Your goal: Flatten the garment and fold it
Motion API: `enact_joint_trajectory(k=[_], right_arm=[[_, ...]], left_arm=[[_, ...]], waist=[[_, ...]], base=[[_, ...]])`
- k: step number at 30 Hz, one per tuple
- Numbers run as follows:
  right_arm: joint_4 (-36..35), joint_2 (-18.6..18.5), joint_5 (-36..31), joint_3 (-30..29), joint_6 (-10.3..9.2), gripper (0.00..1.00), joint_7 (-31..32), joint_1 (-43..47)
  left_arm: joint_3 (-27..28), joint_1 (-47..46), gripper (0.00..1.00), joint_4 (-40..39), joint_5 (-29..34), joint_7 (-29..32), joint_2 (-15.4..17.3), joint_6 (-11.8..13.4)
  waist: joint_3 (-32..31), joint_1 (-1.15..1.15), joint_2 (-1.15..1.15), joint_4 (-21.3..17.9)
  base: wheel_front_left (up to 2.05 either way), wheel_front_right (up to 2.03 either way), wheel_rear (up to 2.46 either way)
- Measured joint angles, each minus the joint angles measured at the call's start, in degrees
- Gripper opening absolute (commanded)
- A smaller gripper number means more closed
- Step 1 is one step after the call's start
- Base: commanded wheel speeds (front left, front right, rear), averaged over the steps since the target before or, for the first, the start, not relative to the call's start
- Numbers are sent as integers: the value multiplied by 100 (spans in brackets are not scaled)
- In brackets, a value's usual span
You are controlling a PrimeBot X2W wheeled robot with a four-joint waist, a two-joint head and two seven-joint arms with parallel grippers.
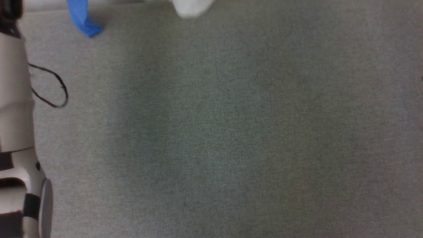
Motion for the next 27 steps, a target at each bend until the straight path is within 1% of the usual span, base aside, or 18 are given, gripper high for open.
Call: enact_joint_trajectory(k=[3,8,13,17,20,21,23,24,27], right_arm=[[588,66,97,319,-2,0,-287,94],[1489,211,313,760,-5,0,-732,630],[1890,278,479,1105,-7,0,-1148,1255],[1863,223,541,1303,-7,0,-1408,1929],[1619,132,547,1410,-7,0,-1506,2532],[1508,93,542,1417,-7,0,-1516,2747],[1218,10,528,1427,-7,0,-1495,3206],[1053,-33,511,1403,-7,0,-1488,3443],[511,-138,356,1265,-7,0,-1312,4156]], left_arm=[[58,265,0,454,-118,-272,-154,0],[152,1139,0,1203,-401,-699,-544,0],[234,2067,0,1552,-561,-958,-823,2],[271,2852,0,1494,-627,-1044,-966,9],[248,3551,0,1204,-625,-1056,-1016,29],[232,3817,0,1060,-616,-1035,-1018,70],[185,4393,0,657,-587,-899,-999,156],[133,4690,0,407,-525,-801,-966,242],[56,5606,0,-494,-415,-347,-866,457]], waist=[[145,0,0,-5],[281,0,0,56],[189,-1,0,118],[-6,-2,0,139],[-205,-2,0,147],[-279,-2,0,146],[-441,-2,0,142],[-525,-3,0,138],[-784,-3,0,119]], base=[[0,0,0],[0,0,0],[0,0,0],[0,0,0],[0,0,0],[0,0,0],[0,0,0],[0,0,0],[0,0,0]])
